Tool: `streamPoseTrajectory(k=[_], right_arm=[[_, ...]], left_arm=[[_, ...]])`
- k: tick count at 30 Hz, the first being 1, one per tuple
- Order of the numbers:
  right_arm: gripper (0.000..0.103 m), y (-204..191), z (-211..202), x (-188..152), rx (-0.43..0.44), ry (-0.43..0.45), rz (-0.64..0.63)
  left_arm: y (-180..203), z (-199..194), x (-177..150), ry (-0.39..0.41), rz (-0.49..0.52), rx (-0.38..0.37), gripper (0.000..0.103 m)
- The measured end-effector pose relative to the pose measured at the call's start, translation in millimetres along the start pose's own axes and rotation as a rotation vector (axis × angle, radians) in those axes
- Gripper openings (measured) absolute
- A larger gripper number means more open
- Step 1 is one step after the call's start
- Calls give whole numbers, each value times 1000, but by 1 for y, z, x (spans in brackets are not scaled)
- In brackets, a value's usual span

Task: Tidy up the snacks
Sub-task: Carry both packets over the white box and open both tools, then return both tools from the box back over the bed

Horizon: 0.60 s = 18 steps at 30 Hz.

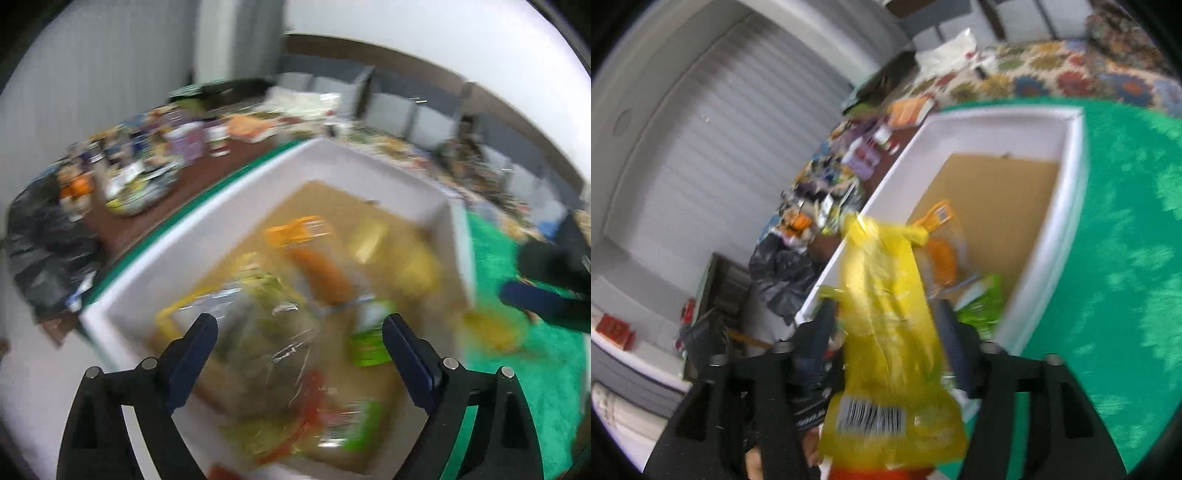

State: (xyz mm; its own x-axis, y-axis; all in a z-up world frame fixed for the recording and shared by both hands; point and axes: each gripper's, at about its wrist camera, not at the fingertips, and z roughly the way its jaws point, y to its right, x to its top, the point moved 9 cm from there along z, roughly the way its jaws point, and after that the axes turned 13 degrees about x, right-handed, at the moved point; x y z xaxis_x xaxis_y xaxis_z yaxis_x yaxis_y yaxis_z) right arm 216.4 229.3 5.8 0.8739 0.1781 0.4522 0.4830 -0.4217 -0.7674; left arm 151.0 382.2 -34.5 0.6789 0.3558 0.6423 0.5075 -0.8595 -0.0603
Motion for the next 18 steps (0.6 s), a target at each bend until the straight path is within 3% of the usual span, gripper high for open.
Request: streamPoseTrajectory(k=[4, 7, 10, 13, 18], right_arm=[[68, 22, 3, -19, -18, 6, 16], [69, 58, -29, -37, -119, 42, -34], [69, 127, -82, -62, -352, 67, -97], [69, 210, -164, -100, -613, 92, -73], [69, 282, -292, -147, -893, 189, -43]], left_arm=[[-23, 4, -17, -17, -73, 10, 90], [-9, -4, -26, -12, -75, -28, 90], [30, -29, -26, 26, -34, -96, 90], [88, -62, -29, 59, 18, -224, 91], [209, -99, -59, 66, 173, -419, 103]])
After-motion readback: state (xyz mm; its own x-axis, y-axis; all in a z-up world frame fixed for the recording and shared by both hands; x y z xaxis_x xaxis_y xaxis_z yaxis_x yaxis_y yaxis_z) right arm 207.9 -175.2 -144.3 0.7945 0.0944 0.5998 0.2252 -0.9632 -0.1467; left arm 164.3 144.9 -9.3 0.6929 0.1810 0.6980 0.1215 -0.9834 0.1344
